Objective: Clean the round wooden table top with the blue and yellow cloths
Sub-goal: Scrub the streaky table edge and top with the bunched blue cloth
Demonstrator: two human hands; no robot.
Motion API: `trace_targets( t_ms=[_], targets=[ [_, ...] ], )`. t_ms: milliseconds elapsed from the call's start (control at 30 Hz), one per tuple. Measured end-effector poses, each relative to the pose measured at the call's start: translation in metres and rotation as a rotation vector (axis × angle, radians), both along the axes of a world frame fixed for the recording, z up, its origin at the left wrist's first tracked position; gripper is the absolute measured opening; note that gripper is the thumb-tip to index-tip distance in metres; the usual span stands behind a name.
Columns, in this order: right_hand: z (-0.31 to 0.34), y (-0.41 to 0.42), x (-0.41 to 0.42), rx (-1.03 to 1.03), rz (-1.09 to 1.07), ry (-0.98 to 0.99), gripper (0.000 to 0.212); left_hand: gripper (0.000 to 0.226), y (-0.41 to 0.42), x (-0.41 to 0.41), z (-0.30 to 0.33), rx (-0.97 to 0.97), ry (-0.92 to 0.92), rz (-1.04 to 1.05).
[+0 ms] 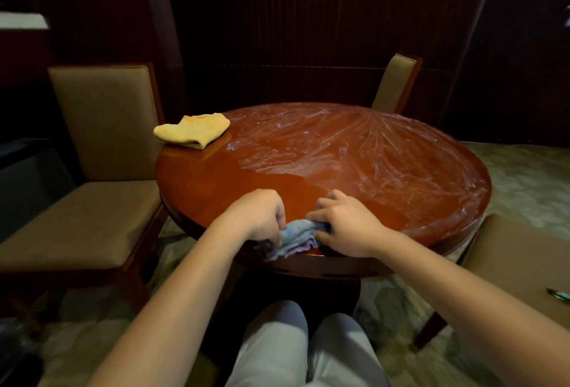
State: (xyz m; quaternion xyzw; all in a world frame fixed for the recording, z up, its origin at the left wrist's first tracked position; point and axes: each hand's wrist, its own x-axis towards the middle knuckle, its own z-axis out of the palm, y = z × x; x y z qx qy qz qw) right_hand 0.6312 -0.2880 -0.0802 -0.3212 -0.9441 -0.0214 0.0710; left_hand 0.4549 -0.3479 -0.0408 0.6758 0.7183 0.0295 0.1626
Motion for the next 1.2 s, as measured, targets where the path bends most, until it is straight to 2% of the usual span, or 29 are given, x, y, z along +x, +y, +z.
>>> trace_targets(
  t_ms=[100, 200, 367, 533, 667, 767, 867, 1000, 1200],
  targets=[
    [-0.001, -0.002, 0.004, 0.021, -0.031, 0.011, 0.038, 0.012, 0.001, 0.011, -0.003, 0.065, 0.094, 0.018],
    [0.004, 0.009, -0.003, 0.007, -0.109, 0.027, 0.038, 0.02, 0.014, 0.017, 0.0, 0.158, 0.163, 0.01],
    [0.0, 0.005, 0.02, -0.009, -0.091, 0.035, 0.036, 0.021, 0.02, 0.021, -0.001, 0.058, 0.112, -0.138],
    [0.003, 0.016, 0.043, 0.012, -0.227, 0.086, 0.036, 0.03, 0.038, 0.044, -0.001, 0.169, 0.068, -0.142],
    [-0.004, -0.001, 0.068, 0.059, -0.235, 0.06, 0.034, 0.026, 0.034, 0.058, -0.013, 0.152, 0.07, -0.237],
    [-0.014, -0.011, 0.083, 0.113, -0.332, 0.09, 0.031, 0.026, 0.035, 0.07, -0.02, 0.225, 0.077, -0.256],
    [-0.01, -0.002, 0.083, 0.072, -0.465, 0.087, 0.03, 0.027, 0.045, 0.084, -0.015, 0.271, 0.079, -0.27],
    [-0.01, 0.002, 0.09, 0.022, -0.495, 0.102, 0.035, 0.019, 0.045, 0.096, -0.011, 0.246, 0.168, -0.325],
    [-0.003, 0.009, 0.099, -0.026, -0.541, 0.121, 0.038, 0.025, 0.057, 0.104, -0.009, 0.245, 0.097, -0.332]
  ],
)
